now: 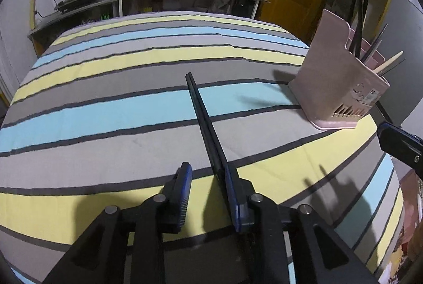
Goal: Organize utensils
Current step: 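Close the left gripper on one black chopstick while the right gripper closes on another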
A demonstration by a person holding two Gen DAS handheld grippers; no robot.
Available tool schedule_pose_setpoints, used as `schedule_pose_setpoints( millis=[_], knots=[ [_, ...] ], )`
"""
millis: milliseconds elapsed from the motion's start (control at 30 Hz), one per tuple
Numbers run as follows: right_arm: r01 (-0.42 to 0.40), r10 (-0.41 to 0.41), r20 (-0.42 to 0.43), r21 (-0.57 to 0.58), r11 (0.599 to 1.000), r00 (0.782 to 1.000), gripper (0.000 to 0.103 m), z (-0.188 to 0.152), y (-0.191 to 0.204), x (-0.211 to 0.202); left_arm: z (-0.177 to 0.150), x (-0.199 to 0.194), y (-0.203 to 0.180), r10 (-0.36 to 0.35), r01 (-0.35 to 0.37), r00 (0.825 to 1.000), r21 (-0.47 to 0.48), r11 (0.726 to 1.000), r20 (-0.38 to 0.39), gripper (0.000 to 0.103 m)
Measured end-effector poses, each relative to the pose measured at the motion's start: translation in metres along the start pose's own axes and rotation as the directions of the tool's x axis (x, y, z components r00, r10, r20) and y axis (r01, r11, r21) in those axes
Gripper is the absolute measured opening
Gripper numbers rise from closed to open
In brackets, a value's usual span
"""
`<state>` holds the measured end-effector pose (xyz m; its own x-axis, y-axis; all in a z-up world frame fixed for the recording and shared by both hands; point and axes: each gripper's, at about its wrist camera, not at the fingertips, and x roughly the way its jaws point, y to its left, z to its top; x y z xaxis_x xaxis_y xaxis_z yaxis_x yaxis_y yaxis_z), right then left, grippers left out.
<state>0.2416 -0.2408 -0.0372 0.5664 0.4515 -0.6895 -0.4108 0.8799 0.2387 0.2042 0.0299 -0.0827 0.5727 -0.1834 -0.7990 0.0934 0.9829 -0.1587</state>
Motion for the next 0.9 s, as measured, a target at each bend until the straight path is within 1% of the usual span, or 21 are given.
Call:
schedule_pose_setpoints(
  millis=[67,133,233,300,367,400,433,467,500,533,633,700,767,833,900],
  knots=[
    [0.0,0.0,-0.001,0.001,1.0,1.0,0.021,0.001,0.001,0.001,0.0,0.001,0.001,0.016,-0.016,1.0,-0.001,1.0,0.008,0.033],
    [-0.001,0.001,-0.002,0.002,1.0,1.0,0.021,0.001,0.0,0.001,-0.001,0.001,0.005,0.026,-0.026,1.0,-0.025,0.999,0.015,0.036],
    [0.0,0.0,-0.002,0.002,1.0,1.0,0.021,0.001,0.0,0.002,-0.002,0.001,0.005,0.037,-0.037,0.999,-0.024,0.999,0.021,0.036],
    [0.001,-0.001,-0.002,0.004,1.0,1.0,0.021,0.001,0.0,0.002,-0.003,0.002,0.0,0.072,-0.072,0.997,0.002,0.997,0.02,0.037],
    [0.0,0.0,-0.002,0.007,1.0,1.0,0.021,0.0,0.0,0.002,-0.003,0.005,-0.011,0.135,-0.136,0.991,0.065,0.989,0.018,0.036],
    [0.0,0.0,-0.003,0.008,1.0,1.0,0.021,0.0,0.0,0.003,-0.003,0.006,-0.014,0.152,-0.153,0.988,0.083,0.985,0.024,0.036],
    [0.001,-0.001,-0.003,0.007,1.0,1.0,0.021,0.0,0.001,0.003,-0.002,0.006,-0.013,0.148,-0.149,0.989,0.075,0.986,0.021,0.034],
    [0.002,-0.002,-0.004,0.006,1.0,1.0,0.021,0.0,0.001,0.002,-0.002,0.006,-0.011,0.143,-0.144,0.99,0.061,0.988,0.019,0.028],
    [0.002,-0.002,-0.004,0.004,1.0,1.0,0.021,0.001,0.002,0.002,-0.001,0.005,-0.007,0.155,-0.156,0.988,0.051,0.986,0.02,0.021],
    [0.002,-0.002,-0.004,0.002,1.0,1.0,0.021,0.001,0.002,0.002,-0.002,0.004,-0.004,0.171,-0.171,0.985,0.046,0.984,0.021,0.008],
    [-0.001,0.001,-0.004,-0.002,1.0,1.0,0.021,0.002,0.005,0.003,-0.004,0.0,0.012,0.181,-0.181,0.983,-0.005,0.983,0.017,0.006],
    [-0.007,0.007,-0.007,-0.004,1.0,1.0,0.021,0.002,0.007,0.006,-0.008,-0.005,0.026,0.206,-0.205,0.978,-0.04,0.978,0.018,0.006],
    [-0.016,0.016,-0.012,-0.006,1.0,1.0,0.021,0.002,0.009,0.01,-0.012,-0.011,0.037,0.209,-0.207,0.978,-0.077,0.975,0.017,0.006],
    [-0.022,0.022,-0.02,-0.014,1.0,1.0,0.021,0.002,0.014,0.015,-0.016,-0.016,0.049,0.227,-0.225,0.974,-0.109,0.968,0.014,0.006],
    [-0.03,0.029,-0.027,-0.02,0.999,0.999,0.021,0.003,0.017,0.02,-0.019,-0.021,0.058,0.224,-0.22,0.975,-0.138,0.966,0.011,0.006]
  ],
)
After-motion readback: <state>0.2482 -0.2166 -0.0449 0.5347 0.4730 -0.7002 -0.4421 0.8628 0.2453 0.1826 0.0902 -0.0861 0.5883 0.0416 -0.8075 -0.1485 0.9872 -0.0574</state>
